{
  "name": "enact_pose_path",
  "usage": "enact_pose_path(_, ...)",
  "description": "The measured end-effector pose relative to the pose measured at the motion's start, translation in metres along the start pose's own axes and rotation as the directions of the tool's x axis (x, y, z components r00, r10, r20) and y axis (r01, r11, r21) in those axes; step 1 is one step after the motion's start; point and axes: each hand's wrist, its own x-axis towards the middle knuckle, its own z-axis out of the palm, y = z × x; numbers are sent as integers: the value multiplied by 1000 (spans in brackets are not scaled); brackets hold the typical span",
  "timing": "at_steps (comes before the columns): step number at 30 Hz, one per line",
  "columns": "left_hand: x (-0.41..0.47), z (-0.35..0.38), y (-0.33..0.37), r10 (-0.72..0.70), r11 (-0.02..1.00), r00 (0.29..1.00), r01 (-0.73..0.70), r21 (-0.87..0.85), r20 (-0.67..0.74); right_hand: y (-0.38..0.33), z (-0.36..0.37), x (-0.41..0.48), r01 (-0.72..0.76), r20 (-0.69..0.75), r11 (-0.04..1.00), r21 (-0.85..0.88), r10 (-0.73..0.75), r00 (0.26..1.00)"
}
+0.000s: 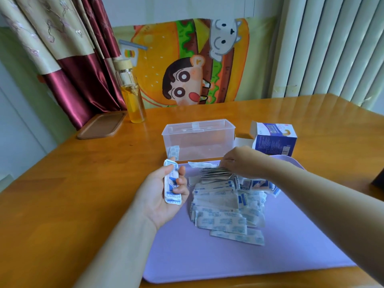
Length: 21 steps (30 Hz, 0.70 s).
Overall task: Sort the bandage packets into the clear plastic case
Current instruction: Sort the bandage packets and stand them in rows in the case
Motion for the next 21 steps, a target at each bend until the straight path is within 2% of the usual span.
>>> enact_pose_path(4, 5, 0, -2, -12, 1000, 1000, 12, 2, 4, 5, -6, -6, 10, -19, 998, 62, -8, 1000)
enact_pose_path(7, 8, 0, -5, -15, 1000, 1000, 16, -23, 16, 6, -13, -11, 35, -162, 999, 9, -33, 986)
enact_pose_path(10, 12, 0, -9, -4, 999, 1000, 4, -46, 11, 0, -24, -18, 0, -446, 999, 49, 22, 895)
enact_pose_path(11, 13, 1, -11, -2, 999, 1000, 2, -35, 4, -5, -26, -22, 27, -524, 996, 83, 21, 852)
enact_pose_path(13, 13, 4, -15, -13, 1000, 1000, 13, -3, -3, -21, -25, -33, 183, -628, 976, 114, -72, 775)
enact_pose_path(15, 11, 7, -18, -40, 999, 999, 40, 26, 14, -39, -13, -47, 352, -617, 936, 30, -260, 743)
enact_pose_path(17, 8, 11, -21, -56, 997, 997, 53, 59, 48, -52, 6, -60, 462, -490, 886, -39, -420, 764)
enact_pose_path(19, 6, 12, -24, -65, 997, 997, 63, 43, 42, -59, 19, -69, 526, -362, 850, -24, -498, 788)
enact_pose_path(21, 2, 10, -26, -65, 998, 997, 65, 5, 29, -58, 22, -73, 585, -332, 811, 23, -546, 769)
